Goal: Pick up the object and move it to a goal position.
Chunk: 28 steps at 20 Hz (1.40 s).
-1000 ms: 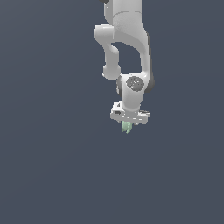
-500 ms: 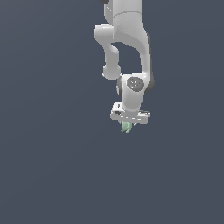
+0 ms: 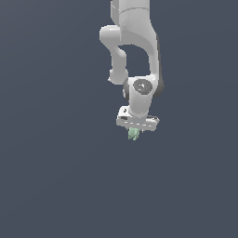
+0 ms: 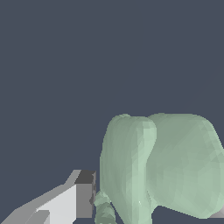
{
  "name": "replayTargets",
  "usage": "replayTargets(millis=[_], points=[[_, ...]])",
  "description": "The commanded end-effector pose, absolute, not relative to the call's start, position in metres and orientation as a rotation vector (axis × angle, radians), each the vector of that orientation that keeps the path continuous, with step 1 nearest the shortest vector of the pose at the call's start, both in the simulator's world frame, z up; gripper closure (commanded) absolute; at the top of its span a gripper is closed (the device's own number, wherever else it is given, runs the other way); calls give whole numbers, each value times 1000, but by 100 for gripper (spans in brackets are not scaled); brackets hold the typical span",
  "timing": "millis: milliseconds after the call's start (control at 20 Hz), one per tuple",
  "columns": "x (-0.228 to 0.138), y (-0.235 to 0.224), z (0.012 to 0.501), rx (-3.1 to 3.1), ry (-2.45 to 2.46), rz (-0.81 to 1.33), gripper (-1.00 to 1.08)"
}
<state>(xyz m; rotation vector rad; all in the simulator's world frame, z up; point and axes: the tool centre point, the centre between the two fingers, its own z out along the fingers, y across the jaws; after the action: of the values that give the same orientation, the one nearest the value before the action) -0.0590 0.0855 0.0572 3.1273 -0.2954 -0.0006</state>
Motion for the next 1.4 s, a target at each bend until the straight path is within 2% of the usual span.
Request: replayTargets(millis=[0,450,1350], points=[[-59,82,67,3127,-296,1,108],[-63,60,132,3128,-296,1,108],[-71,-6,323,3129,-295,0,108]])
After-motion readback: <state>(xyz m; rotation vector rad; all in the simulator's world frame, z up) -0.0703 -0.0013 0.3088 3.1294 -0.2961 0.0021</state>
